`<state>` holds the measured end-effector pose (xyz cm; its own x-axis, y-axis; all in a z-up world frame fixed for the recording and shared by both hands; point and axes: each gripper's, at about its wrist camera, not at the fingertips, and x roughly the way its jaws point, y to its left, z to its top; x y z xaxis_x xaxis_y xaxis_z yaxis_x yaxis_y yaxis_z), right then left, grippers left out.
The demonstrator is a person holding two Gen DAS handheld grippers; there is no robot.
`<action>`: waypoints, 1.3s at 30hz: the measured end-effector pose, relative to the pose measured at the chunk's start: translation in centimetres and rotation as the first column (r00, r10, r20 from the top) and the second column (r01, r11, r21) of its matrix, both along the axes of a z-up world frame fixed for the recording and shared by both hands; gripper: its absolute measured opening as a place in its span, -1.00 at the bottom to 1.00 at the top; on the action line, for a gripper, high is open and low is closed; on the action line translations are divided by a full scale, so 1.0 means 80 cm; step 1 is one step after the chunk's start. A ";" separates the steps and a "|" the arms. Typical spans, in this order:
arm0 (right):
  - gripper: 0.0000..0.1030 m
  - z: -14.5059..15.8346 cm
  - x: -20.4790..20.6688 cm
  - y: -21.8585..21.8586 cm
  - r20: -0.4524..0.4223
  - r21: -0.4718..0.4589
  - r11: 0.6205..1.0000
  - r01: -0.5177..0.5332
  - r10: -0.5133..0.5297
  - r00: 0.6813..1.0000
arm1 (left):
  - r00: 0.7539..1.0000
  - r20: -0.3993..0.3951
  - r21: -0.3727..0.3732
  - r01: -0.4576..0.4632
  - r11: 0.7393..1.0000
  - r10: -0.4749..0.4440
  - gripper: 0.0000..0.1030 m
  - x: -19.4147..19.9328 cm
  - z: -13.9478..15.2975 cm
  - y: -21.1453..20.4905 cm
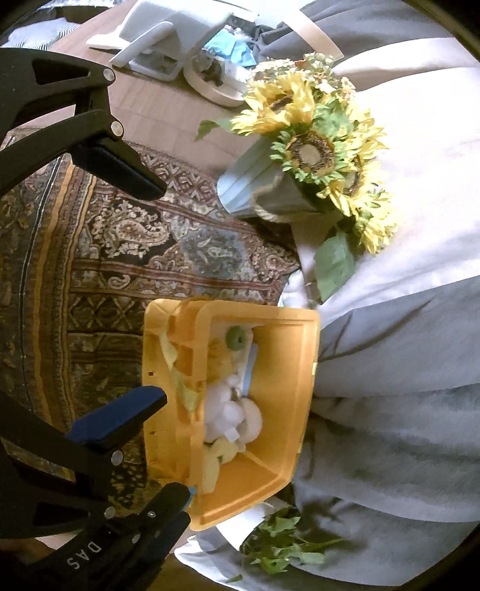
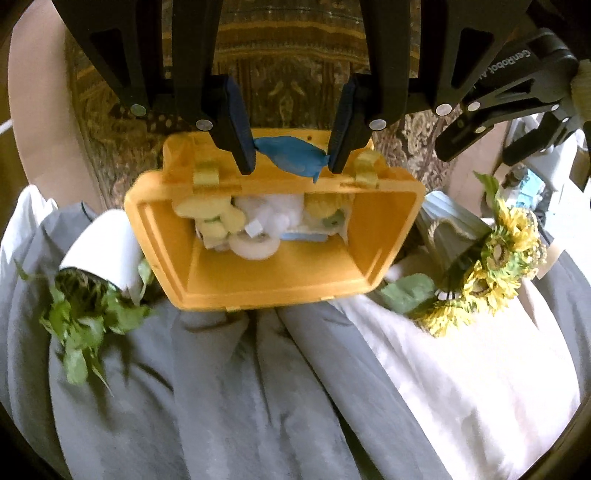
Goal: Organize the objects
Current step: 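Lift the blue fish with the right tool and carry it over the crate, then lower the blue fish into the crate and open the right tool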
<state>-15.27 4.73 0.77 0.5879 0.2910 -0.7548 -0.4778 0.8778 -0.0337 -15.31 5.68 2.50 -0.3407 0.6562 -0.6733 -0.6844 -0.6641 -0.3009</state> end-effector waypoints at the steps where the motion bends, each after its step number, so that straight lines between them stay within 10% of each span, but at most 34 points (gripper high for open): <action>1: -0.20 0.002 0.003 0.004 0.003 -0.001 1.000 -0.008 0.008 1.000 | 1.000 -0.001 0.002 -0.005 1.000 0.005 1.00 -0.002 0.002 0.001; 28: -0.18 -0.023 0.091 0.070 -0.029 -0.031 0.997 -0.077 0.076 0.997 | 0.998 -0.002 -0.004 -0.060 0.998 0.060 1.00 -0.063 -0.003 0.053; 39: 0.42 -0.014 0.084 0.062 -0.015 -0.041 0.998 -0.039 0.039 0.999 | 0.997 -0.011 0.011 -0.075 0.997 0.075 0.99 -0.057 0.002 0.042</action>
